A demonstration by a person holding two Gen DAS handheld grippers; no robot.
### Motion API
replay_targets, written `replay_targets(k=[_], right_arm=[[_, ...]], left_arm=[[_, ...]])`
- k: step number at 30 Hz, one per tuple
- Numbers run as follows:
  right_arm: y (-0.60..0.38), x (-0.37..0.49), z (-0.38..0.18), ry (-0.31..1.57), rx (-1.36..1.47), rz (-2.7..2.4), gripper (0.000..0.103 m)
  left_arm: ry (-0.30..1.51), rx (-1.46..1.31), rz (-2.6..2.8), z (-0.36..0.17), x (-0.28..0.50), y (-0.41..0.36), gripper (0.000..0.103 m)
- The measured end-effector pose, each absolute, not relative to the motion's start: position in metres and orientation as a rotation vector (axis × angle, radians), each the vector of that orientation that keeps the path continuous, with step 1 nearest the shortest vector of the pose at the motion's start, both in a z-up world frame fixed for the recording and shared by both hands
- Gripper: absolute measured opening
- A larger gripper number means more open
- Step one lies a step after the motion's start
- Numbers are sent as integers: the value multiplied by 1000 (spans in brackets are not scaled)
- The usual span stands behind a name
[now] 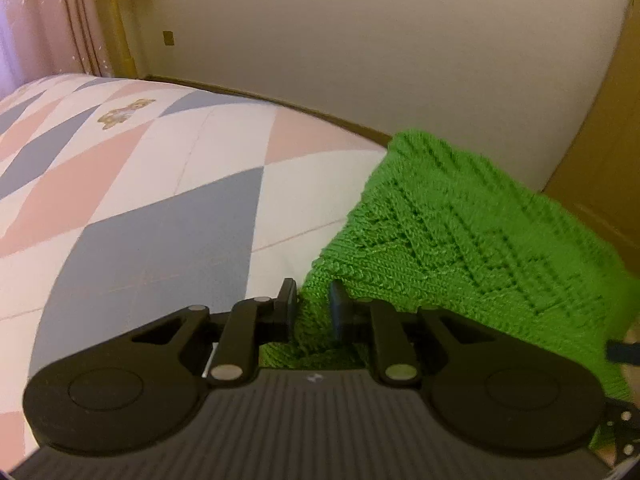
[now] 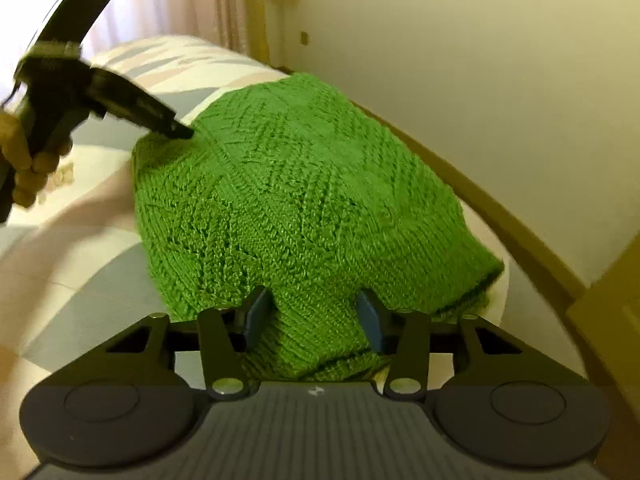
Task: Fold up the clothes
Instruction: 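Lower the folded end onto the vest with both grippers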
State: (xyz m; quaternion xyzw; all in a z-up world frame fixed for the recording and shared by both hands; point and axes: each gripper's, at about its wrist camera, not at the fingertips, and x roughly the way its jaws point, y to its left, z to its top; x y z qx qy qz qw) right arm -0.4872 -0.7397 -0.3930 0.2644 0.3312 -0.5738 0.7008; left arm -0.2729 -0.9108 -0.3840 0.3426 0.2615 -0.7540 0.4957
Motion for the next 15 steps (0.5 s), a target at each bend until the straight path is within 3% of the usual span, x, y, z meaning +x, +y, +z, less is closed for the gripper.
replay_targets(k=[6,11,13,15], right_arm=[[-715,-495,-355,670,632,-1355,46],[-695,-480,-359,685,638,-1338,46],[-698,-480,-377,741,682,-1332,48],[-705,-488,-389,730,796,-1327,58]], left_arm=[[567,802,-1937,-341,-263,-857,15],[546,917,-1941,-368,-291,-840,16],[567,936,-1896,-382,-297,-846,16],[591,924,-1871,-378,-299,-846,16]])
